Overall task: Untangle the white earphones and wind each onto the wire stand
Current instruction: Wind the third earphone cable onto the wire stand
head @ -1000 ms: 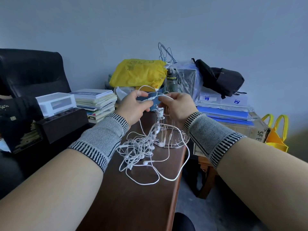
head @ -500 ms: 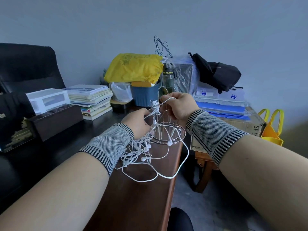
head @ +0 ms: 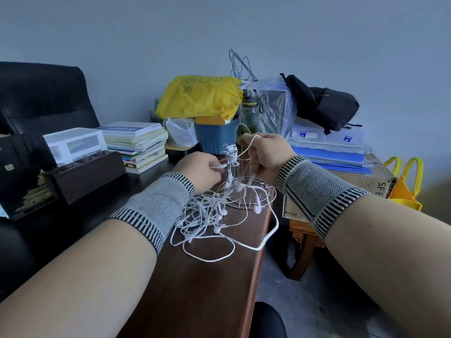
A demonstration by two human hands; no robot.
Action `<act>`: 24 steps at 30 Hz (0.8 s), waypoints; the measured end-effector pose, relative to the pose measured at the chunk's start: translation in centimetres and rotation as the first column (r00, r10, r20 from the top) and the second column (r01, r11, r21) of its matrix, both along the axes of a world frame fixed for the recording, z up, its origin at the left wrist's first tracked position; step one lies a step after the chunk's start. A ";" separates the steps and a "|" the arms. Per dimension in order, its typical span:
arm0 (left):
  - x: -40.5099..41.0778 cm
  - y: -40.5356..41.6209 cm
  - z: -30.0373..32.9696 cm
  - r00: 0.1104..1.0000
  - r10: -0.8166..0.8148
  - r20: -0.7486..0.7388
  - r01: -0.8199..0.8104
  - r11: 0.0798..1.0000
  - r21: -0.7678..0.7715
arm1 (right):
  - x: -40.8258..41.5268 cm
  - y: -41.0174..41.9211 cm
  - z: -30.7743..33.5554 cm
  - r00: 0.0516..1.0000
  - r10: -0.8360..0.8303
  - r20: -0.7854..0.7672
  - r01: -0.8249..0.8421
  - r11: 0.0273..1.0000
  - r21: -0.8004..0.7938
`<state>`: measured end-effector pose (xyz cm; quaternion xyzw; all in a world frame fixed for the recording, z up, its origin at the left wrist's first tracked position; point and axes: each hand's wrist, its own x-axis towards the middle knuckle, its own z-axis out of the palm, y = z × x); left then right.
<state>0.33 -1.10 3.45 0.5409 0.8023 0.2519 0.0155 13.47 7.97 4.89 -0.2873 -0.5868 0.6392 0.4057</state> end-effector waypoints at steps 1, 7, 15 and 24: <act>0.4 0.2 0.1 0.997 -0.060 0.052 0.060 0.998 0.013 | 0.0 0.0 0.1 1.000 0.005 -0.003 -0.005 1.000 -0.011; 1.6 0.9 -0.3 0.967 -0.227 0.120 0.235 0.970 -0.056 | 0.0 -0.3 0.3 0.999 0.036 -0.035 -0.039 0.997 -0.067; 1.4 0.7 -0.5 0.992 -0.125 -0.006 0.125 0.991 0.044 | 0.4 1.1 -0.5 0.988 -0.064 0.143 0.056 0.997 0.061; 0.7 0.3 1.1 0.989 -0.108 0.100 0.090 0.981 0.170 | 0.6 1.1 -1.5 0.854 -0.052 0.517 -0.089 0.965 0.245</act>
